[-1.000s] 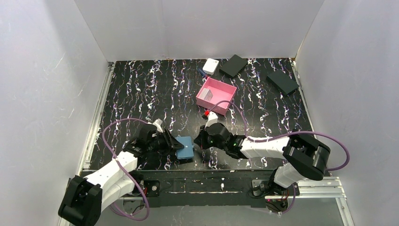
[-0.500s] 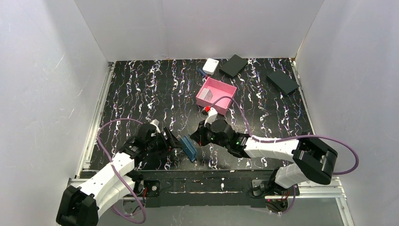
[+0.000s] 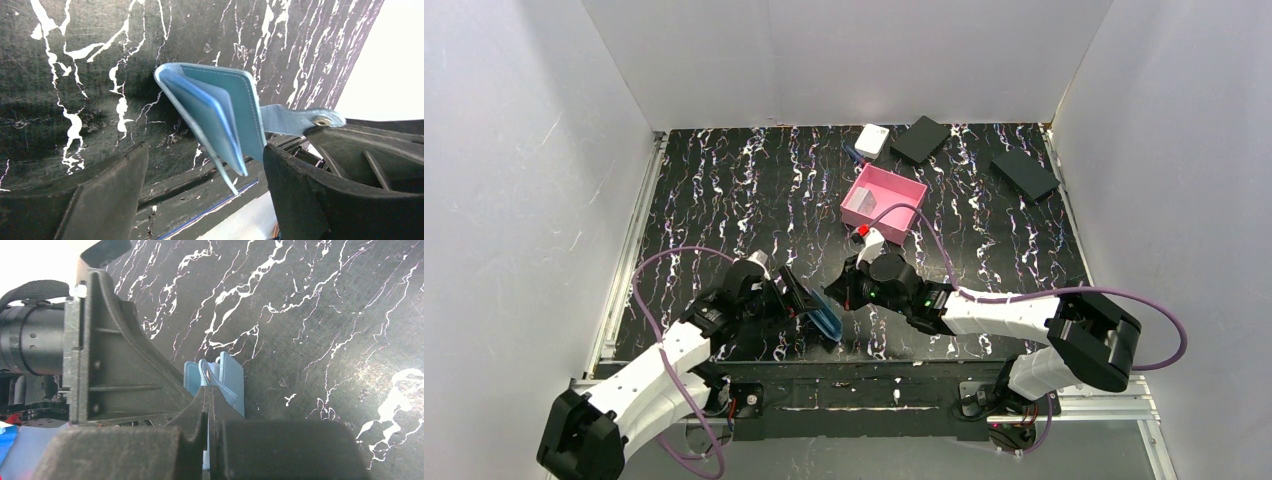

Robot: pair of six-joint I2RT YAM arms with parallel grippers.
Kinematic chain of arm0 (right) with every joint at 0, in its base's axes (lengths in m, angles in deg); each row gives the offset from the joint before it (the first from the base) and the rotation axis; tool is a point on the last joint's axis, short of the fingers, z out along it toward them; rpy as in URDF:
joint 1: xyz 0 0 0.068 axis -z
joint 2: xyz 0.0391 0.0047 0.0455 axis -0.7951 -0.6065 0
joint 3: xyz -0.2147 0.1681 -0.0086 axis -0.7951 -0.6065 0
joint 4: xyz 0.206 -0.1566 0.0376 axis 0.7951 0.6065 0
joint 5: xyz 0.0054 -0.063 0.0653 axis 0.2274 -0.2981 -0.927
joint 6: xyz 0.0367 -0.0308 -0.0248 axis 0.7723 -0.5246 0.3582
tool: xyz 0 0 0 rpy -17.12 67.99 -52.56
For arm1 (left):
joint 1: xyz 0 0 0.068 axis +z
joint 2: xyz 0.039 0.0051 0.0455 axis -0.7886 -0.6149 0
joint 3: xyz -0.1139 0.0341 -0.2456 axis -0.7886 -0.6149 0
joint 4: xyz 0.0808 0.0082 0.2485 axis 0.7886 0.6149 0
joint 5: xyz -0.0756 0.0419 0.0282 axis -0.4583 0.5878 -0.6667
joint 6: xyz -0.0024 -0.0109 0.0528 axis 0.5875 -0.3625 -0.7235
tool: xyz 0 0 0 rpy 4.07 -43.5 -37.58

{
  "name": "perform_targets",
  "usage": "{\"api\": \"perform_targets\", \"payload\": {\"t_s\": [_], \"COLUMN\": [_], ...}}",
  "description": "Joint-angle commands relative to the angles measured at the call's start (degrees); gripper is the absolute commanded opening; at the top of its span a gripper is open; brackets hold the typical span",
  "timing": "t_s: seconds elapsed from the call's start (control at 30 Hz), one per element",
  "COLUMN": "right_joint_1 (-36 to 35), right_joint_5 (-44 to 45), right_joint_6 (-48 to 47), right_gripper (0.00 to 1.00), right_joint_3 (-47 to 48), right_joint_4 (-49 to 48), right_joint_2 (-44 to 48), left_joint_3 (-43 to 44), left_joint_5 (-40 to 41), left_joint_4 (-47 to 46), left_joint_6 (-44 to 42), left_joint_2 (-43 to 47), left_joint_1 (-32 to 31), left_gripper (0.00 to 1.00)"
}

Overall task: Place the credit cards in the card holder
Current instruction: Open the card holder at the center of the board.

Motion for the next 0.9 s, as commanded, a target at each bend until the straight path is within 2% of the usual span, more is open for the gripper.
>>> {"api": "perform_targets", "payload": {"t_s": [0.0,0.23,0.47,0.67,0.73,0.87], "right_joint_1": [-0.1,0.0,0.0,0.0,0.0,0.0], "right_joint_5": [1.1,5.8,13.3,14.6,14.2,14.1], "right_joint_6": [0.5,3.2,7.0,8.3,8.3,7.9], "right_gripper": [0.01,0.01,0.01,0.01,0.01,0.01], "right_joint_3": [2.1,1.5,0.3,-2.1,-2.3,-2.5], "right_joint_4": [-0.3,3.3,9.4,9.7,9.7,10.0], "right_joint_2": [0.7,1.0,1.1,1.4,1.7,2.9], "left_joint_3": [2.4,2.1,1.4,1.9,2.6,4.1], "left_joint_5": [4.1,3.5,3.4,1.5,1.8,2.7], "left_joint_4": [4.1,4.5,2.1,-3.5,-3.6,-3.9], "left_joint_6": [0.5,0.7,1.4,2.0,1.7,1.1], "left_joint_2": [3.2,2.0,1.0,-3.8,-5.3,-6.5], "left_joint_1": [-0.6,-1.2,-2.0,-3.3,-3.7,-4.4], "left_gripper": [0.73,0.52,0.48,0.38,0.41,0.59]}}
